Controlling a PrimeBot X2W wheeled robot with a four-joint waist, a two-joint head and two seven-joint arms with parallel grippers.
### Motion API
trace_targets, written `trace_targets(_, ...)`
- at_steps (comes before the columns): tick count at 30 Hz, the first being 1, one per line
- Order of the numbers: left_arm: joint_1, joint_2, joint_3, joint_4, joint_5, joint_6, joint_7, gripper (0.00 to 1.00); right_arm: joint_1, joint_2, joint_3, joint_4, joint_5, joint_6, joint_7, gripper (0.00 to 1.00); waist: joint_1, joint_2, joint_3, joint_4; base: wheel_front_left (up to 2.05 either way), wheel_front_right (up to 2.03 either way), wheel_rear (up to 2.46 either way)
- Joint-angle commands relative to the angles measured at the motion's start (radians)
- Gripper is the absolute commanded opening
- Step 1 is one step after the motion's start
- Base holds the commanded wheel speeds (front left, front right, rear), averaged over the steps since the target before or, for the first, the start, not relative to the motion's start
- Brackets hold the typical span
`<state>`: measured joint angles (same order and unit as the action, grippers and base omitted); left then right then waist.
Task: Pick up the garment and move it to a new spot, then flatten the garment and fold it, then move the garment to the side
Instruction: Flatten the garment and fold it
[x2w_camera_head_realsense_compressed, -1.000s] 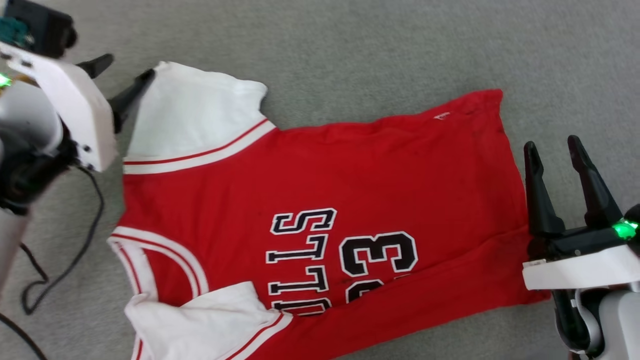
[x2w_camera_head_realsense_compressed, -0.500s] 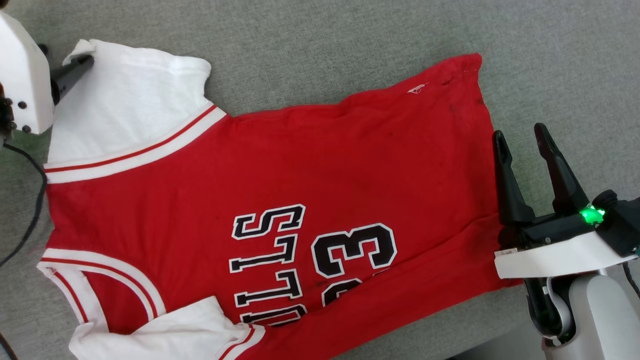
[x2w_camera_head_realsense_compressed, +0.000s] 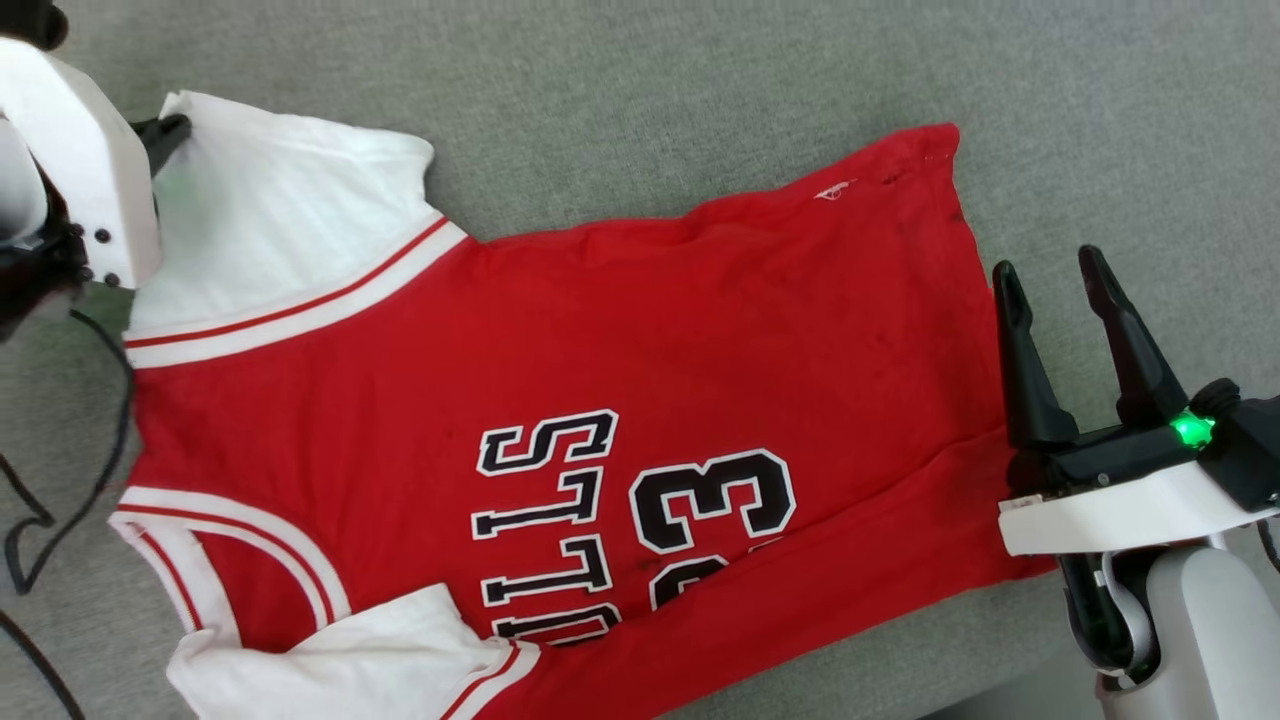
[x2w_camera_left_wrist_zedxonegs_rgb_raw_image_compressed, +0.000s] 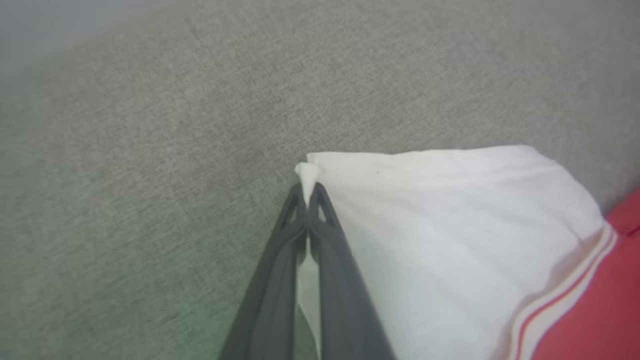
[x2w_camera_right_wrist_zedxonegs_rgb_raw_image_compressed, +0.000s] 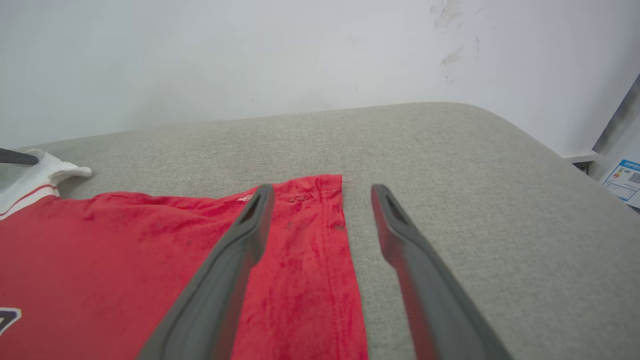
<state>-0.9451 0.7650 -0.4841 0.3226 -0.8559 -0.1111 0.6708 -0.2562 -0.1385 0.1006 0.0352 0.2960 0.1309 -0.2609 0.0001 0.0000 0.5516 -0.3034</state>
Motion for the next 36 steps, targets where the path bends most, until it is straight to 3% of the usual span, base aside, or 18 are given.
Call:
trace_targets(1,0.015,-0.009,0.01,0.001,-0.008,-0.002,-0.029,0.0,-0.007,-0.011,-0.004,0.005,-0.008,0.0,-0.005,1.0,-0.0001,0.0,-0.029,0.017,0.0,0.0,0.0)
trace_targets(9,0.091,-0.035,-0.006,-0.054,-0.012,-0.013,-0.173,0.0,0.028,-0.118,0.003,0.007,0.005,0.0,0.103,1.0,-0.0001,0.0,-0.143,0.094,0.0,0.0,0.0)
trace_targets(18,0.209,-0.016,-0.06,-0.237,0.001,-0.016,-0.269,0.0,-0.009,-0.309,0.018,-0.005,0.06,-0.001,0.47,1.0,-0.0001,0.0,-0.206,0.172,0.0,0.0,0.0)
trace_targets(24,0.291,0.01,-0.054,-0.393,0.021,0.015,-0.318,0.0,-0.104,-0.413,0.046,-0.006,0.142,-0.001,0.737,1.0,-0.0001,0.0,-0.187,0.22,0.0,0.0,0.0)
trace_targets(30,0.361,0.015,-0.052,-0.519,0.039,0.045,-0.374,0.0,-0.227,-0.458,0.046,0.065,0.191,-0.001,0.94,1.0,-0.0001,0.0,-0.137,0.281,0.0,0.0,0.0)
trace_targets(36,0.407,-0.002,-0.062,-0.6,0.063,0.079,-0.412,0.0,-0.322,-0.477,0.052,0.164,0.153,-0.001,1.028,1.0,-0.0001,0.0,-0.088,0.344,0.0,0.0,0.0)
